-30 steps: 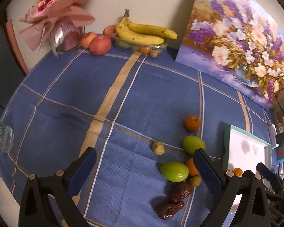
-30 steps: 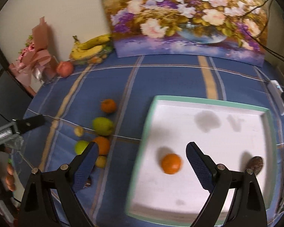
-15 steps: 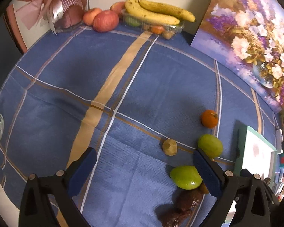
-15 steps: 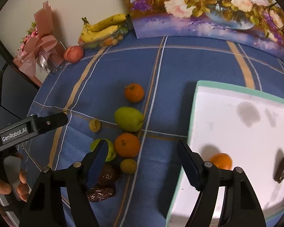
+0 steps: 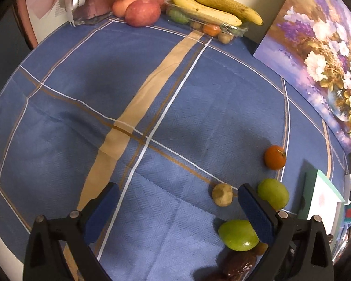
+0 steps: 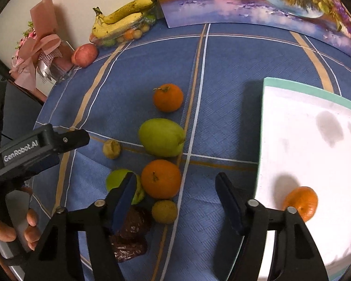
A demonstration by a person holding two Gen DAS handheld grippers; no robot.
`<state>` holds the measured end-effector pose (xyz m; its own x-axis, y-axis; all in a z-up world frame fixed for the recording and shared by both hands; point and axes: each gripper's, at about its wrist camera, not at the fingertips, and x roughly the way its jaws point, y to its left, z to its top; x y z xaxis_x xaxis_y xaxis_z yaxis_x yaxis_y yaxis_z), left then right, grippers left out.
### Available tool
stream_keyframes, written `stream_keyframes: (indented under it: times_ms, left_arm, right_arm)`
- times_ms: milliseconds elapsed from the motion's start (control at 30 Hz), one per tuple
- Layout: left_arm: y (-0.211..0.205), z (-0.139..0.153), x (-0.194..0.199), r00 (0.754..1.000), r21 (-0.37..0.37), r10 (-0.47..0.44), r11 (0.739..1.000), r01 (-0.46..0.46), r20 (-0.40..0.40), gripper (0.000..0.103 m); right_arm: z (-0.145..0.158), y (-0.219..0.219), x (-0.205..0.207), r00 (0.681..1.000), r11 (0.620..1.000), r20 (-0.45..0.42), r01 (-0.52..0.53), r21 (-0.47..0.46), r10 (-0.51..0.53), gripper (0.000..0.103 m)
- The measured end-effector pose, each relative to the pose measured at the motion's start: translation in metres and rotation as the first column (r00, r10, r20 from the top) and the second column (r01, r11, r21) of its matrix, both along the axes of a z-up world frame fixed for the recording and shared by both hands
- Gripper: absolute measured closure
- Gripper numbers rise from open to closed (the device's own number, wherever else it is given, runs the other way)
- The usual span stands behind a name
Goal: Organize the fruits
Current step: 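Grasp the orange with the right tool while the left tool grasps a small brown kiwi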
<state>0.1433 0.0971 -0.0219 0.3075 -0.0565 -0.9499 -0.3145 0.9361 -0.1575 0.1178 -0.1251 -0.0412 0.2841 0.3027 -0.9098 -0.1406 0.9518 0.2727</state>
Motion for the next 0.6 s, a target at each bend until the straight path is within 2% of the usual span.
stream_keyframes:
  times_ms: [433,500,600]
  left_arm:
    - [-0.010,-0.009,0.008,1.000,-0.032,-0.021,0.999,0.021,-0.013,0.001]
    - [-0.012,-0.010,0.008,1.000,-0.039,-0.028,0.999,0.027,-0.013,0.001]
    - [-0.016,-0.012,0.009,0.999,-0.053,-0.043,0.998,0.042,-0.014,0.003]
  right_arm:
    - [-0.012,0.005,0.008,1.000,0.999,-0.006,0.020,0.034,-0.019,0.047]
    - [-0.011,0.007,0.008,1.000,0.999,0.002,0.016,0.045,-0.016,0.057]
    - [-0.012,0.009,0.008,1.000,0.998,-0.001,0.011,0.061,-0.011,0.061]
